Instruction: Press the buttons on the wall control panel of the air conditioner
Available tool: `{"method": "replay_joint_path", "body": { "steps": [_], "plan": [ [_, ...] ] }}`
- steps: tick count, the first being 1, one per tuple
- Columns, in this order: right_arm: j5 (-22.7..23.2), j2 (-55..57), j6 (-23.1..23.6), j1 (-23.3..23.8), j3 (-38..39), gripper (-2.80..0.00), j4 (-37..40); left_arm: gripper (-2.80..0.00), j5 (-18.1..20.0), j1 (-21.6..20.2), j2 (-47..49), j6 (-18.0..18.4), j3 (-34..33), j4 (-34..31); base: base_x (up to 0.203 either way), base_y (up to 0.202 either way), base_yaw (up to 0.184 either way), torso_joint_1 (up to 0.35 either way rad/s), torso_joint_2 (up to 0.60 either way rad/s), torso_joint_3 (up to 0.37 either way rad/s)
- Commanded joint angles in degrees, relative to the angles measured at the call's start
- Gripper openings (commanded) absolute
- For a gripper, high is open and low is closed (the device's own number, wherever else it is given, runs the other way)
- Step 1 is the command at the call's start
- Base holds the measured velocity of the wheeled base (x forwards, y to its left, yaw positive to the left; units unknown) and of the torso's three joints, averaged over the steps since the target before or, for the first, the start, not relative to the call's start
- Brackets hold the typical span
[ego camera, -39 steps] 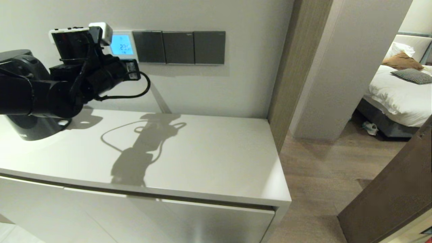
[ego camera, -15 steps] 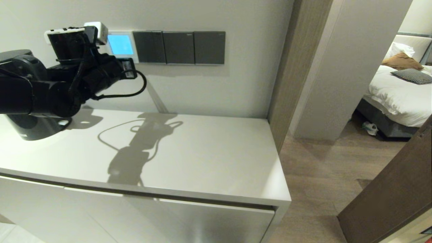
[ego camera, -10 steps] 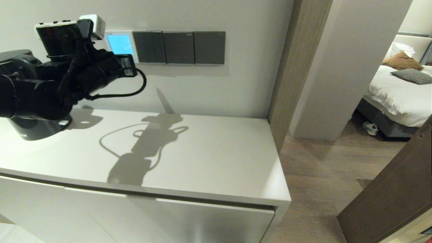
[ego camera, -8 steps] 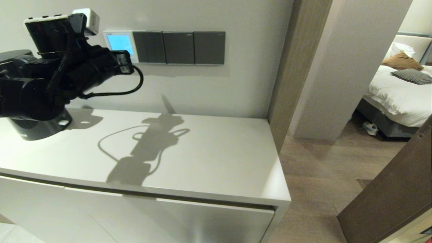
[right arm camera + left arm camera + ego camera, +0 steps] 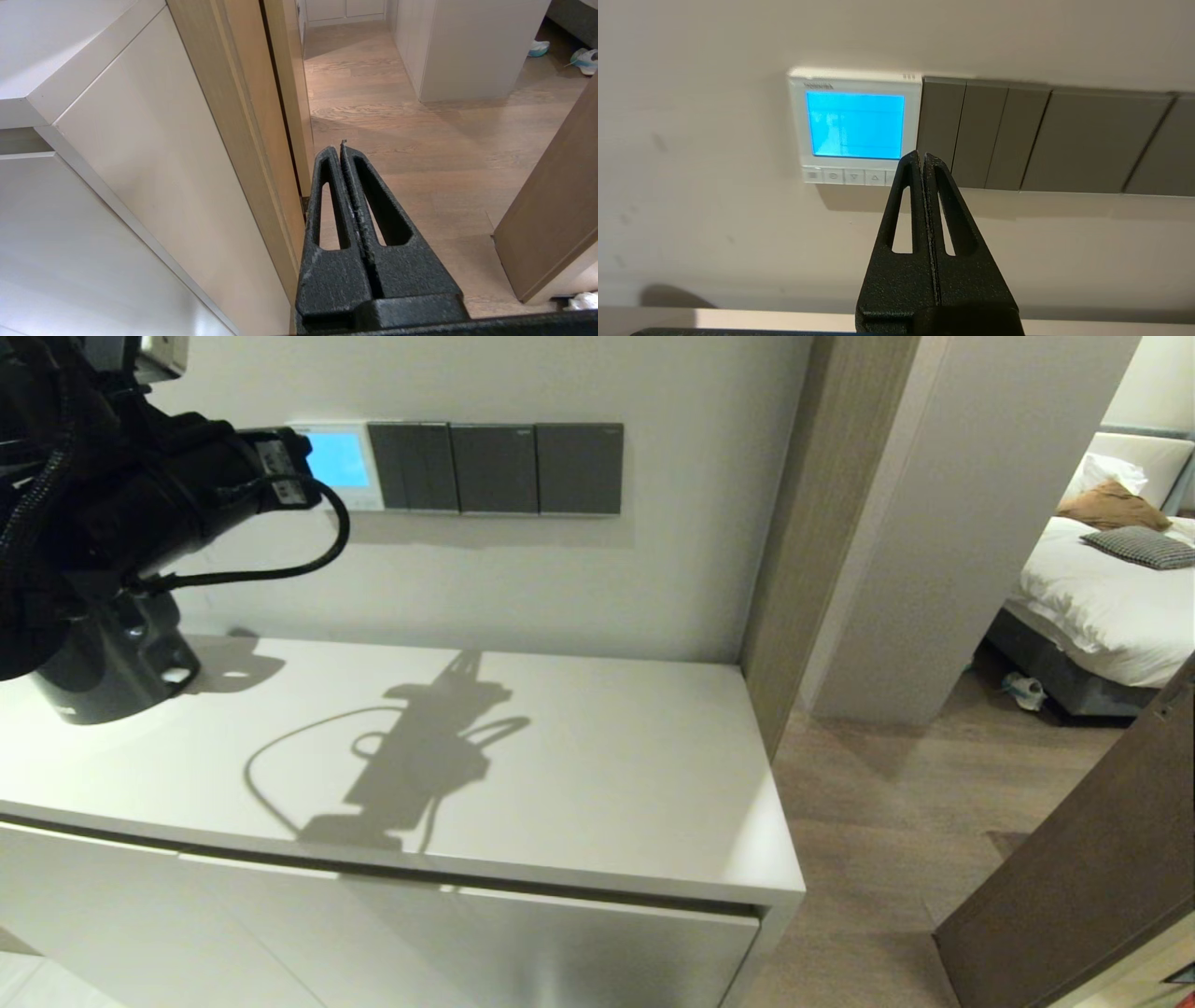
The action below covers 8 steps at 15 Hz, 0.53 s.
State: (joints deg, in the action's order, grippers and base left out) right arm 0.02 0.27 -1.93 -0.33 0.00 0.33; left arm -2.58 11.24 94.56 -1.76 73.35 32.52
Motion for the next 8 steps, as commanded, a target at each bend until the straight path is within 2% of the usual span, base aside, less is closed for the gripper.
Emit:
{"method": "replay_joint_path", "body": {
  "steps": [1,6,8],
  "plan": [
    [-0.02,0.08,-0.01,-0.02,0.09,-2.80,0.02,-2.80,-0.11,-0.01,-4.54,0.17,-2.77,0.15,0.000,0.000,0.000,0.000,0.00,0.000],
    [0.06,0.08,-0.01,-0.02,0.09,-2.80,0.02,-2.80,-0.14,-0.55,-18.59,1.56,-11.15,-0.64,0.000,0.000,0.000,0.000,0.00,0.000],
    [-0.02,0.08,-0.01,-0.02,0.09,-2.80,0.02,-2.80,0.02,-3.08,-25.18,2.59,-16.76,-0.73,0.000,0.000,0.000,0.000,0.00,0.000]
  ]
}}
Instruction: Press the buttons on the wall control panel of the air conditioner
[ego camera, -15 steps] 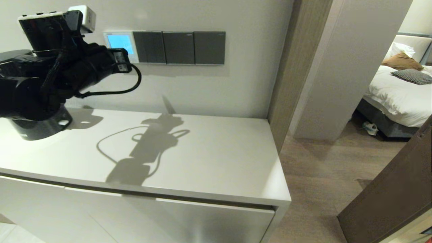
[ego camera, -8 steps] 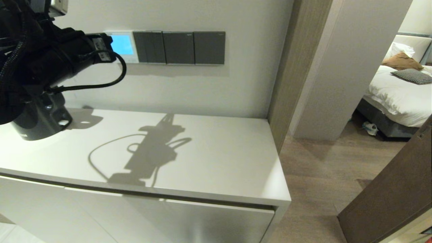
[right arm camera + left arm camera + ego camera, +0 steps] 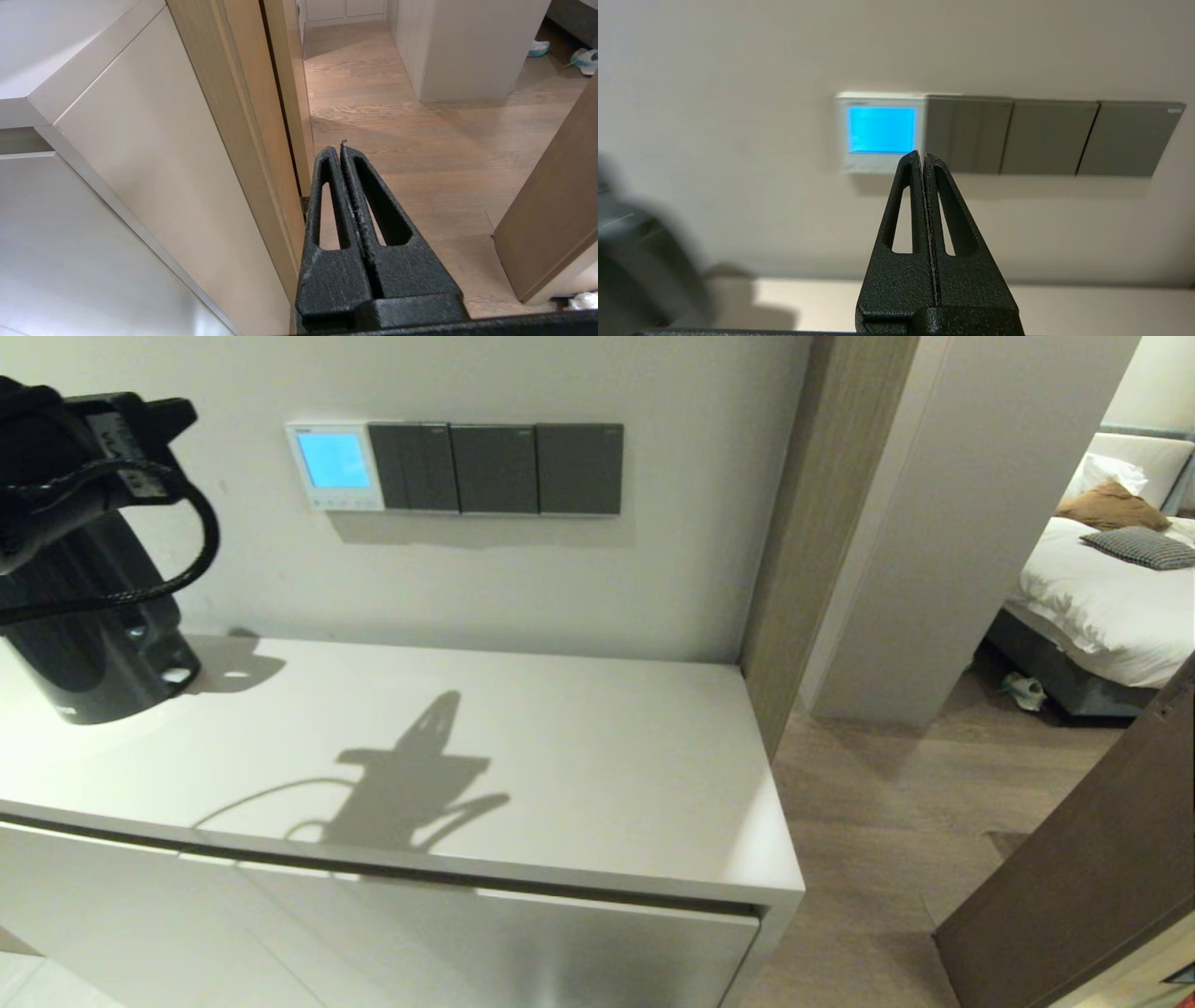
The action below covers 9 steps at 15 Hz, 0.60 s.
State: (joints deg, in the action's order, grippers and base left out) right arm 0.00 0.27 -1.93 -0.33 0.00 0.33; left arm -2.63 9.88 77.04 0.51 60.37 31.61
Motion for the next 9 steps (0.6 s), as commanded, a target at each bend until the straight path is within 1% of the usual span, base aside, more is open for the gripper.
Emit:
{"method": "replay_joint_path", "body": {
  "steps": [1,3,5,9],
  "plan": [
    [0.02,0.08,-0.01,-0.02,0.09,-2.80,0.02,-2.80,0.20,-3.56,-10.37,0.72,-5.37,-0.03,0.000,0.000,0.000,0.000,0.00,0.000],
    [0.07,0.08,-0.01,-0.02,0.09,-2.80,0.02,-2.80,0.59,-7.03,-17.00,1.12,-9.78,-1.50,0.000,0.000,0.000,0.000,0.00,0.000],
    [0.03,0.08,-0.01,-0.02,0.09,-2.80,0.02,-2.80,0.73,-9.03,-23.64,1.20,-15.34,-2.87,0.000,0.000,0.000,0.000,0.00,0.000],
    [0.08,0.08,-0.01,-0.02,0.09,-2.80,0.02,-2.80,1.03,-9.93,-38.07,1.03,-29.18,-6.72,0.000,0.000,0.000,0.000,0.00,0.000]
  ]
}}
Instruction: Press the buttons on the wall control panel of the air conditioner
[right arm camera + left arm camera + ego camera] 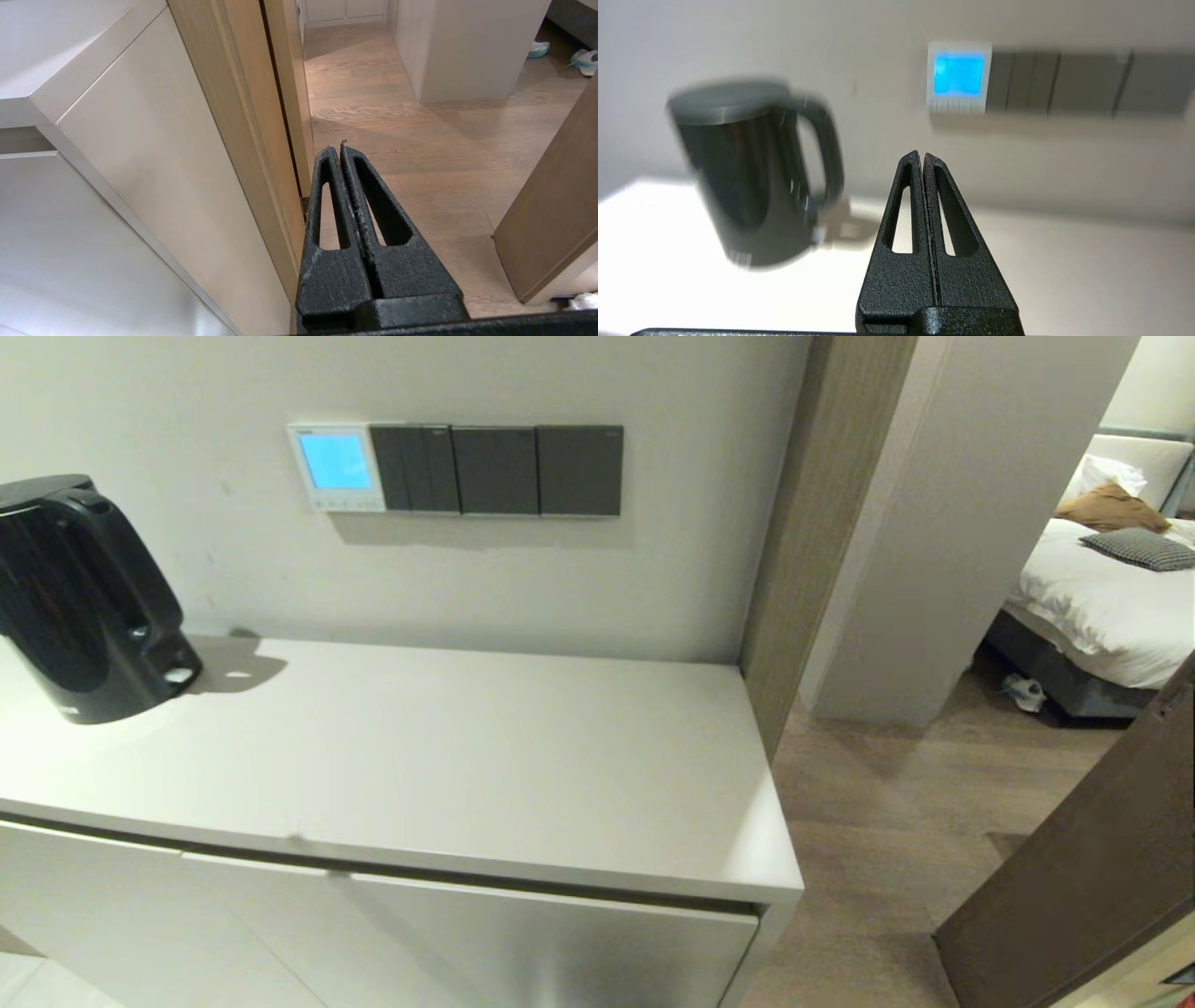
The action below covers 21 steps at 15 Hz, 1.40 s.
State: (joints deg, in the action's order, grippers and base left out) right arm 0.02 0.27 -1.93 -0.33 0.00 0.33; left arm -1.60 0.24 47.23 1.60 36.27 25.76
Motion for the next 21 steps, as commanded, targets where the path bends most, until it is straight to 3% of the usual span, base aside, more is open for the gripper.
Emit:
{"method": "replay_joint_path", "body": {
  "steps": [1,8,15,17,21],
  "plan": [
    [0.00,0.08,-0.01,-0.02,0.09,-2.80,0.02,-2.80,0.05,-0.35,-11.55,-0.16,-8.66,-2.54,0.000,0.000,0.000,0.000,0.00,0.000],
    [0.02,0.08,-0.01,-0.02,0.09,-2.80,0.02,-2.80,-0.01,-0.42,-26.09,-1.39,-28.17,-11.11,0.000,0.000,0.000,0.000,0.00,0.000],
    [-0.02,0.08,-0.01,-0.02,0.09,-2.80,0.02,-2.80,-0.41,-0.50,-39.52,0.23,-30.33,-26.75,0.000,0.000,0.000,0.000,0.00,0.000],
    [0.06,0.08,-0.01,-0.02,0.09,-2.80,0.02,-2.80,-0.75,-0.51,-40.59,2.51,-32.24,-27.15,0.000,0.000,0.000,0.000,0.00,0.000],
    [-0.02,0.08,-0.01,-0.02,0.09,-2.80,0.02,-2.80,-0.86,-0.49,-42.56,3.11,-33.92,-27.30,0.000,0.000,0.000,0.000,0.00,0.000]
  ]
}}
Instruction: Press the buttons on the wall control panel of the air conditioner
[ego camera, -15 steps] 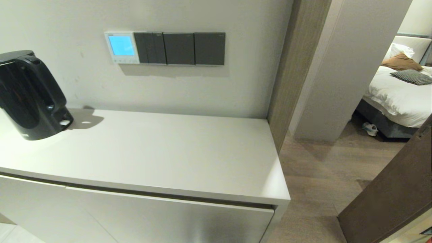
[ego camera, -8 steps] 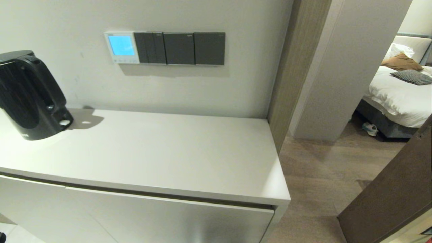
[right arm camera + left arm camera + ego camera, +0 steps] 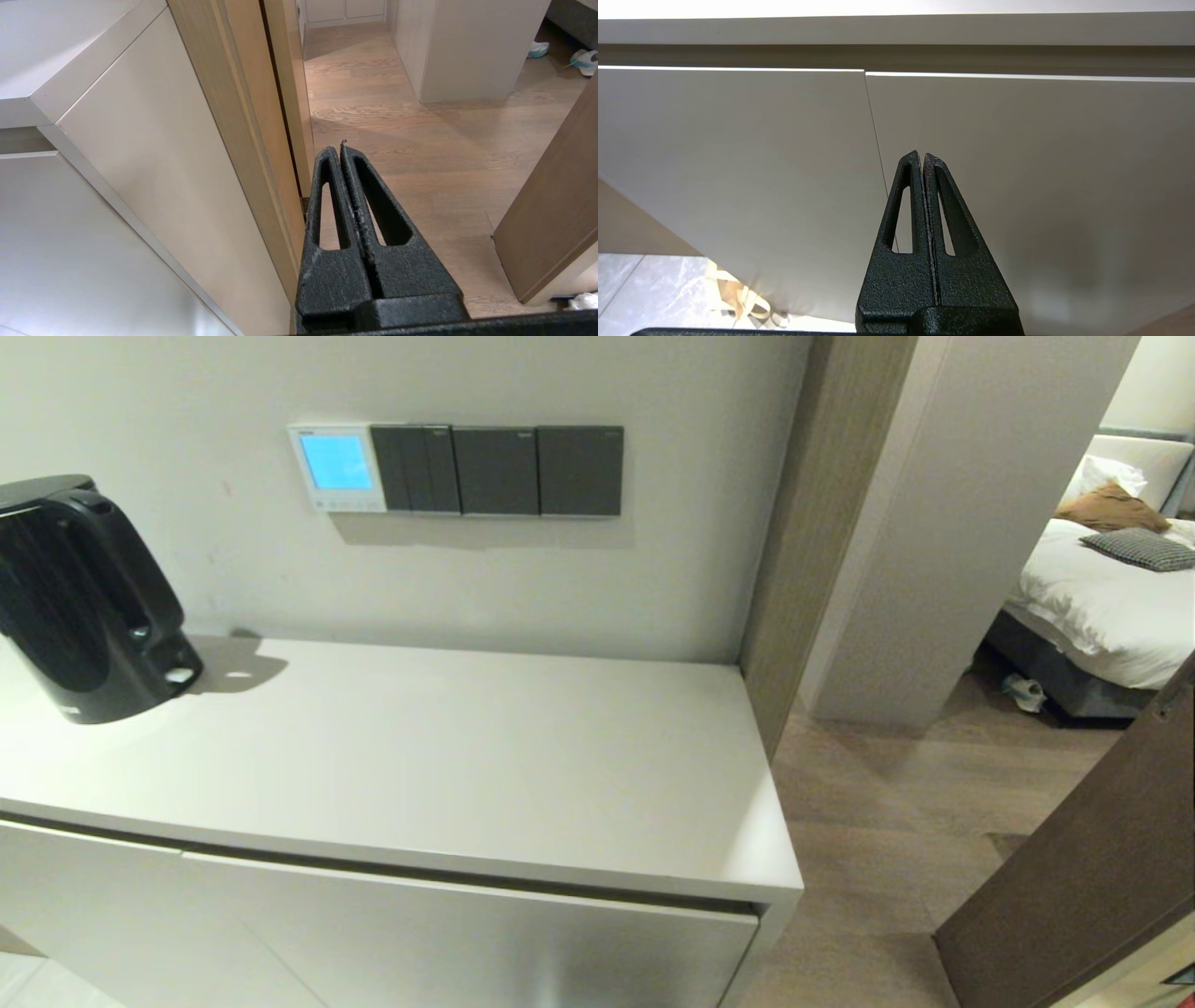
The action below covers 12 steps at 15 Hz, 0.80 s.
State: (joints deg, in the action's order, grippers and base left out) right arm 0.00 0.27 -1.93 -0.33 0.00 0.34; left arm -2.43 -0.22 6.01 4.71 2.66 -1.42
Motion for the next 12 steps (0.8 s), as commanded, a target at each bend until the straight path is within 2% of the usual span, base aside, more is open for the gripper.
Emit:
{"method": "replay_joint_path", "body": {
  "steps": [1,5,8,12],
  "plan": [
    [0.00,0.08,-0.01,-0.02,0.09,-2.80,0.01,-2.80,-0.09,-0.03,-2.85,0.03,-0.22,-0.55,0.000,0.000,0.000,0.000,0.00,0.000],
    [0.09,0.08,-0.01,-0.02,0.09,-2.80,0.01,-2.80,0.18,-0.04,-5.89,0.39,0.33,-2.54,0.000,0.000,0.000,0.000,0.00,0.000],
    [0.00,0.08,-0.01,-0.02,0.09,-2.80,0.01,-2.80,2.69,0.04,-5.93,0.81,-0.72,-3.84,0.000,0.000,0.000,0.000,0.00,0.000],
    [0.00,0.08,-0.01,-0.02,0.09,-2.80,0.01,-2.80,3.29,0.04,-5.93,1.10,-0.81,-3.59,0.000,0.000,0.000,0.000,0.00,0.000]
  ]
}}
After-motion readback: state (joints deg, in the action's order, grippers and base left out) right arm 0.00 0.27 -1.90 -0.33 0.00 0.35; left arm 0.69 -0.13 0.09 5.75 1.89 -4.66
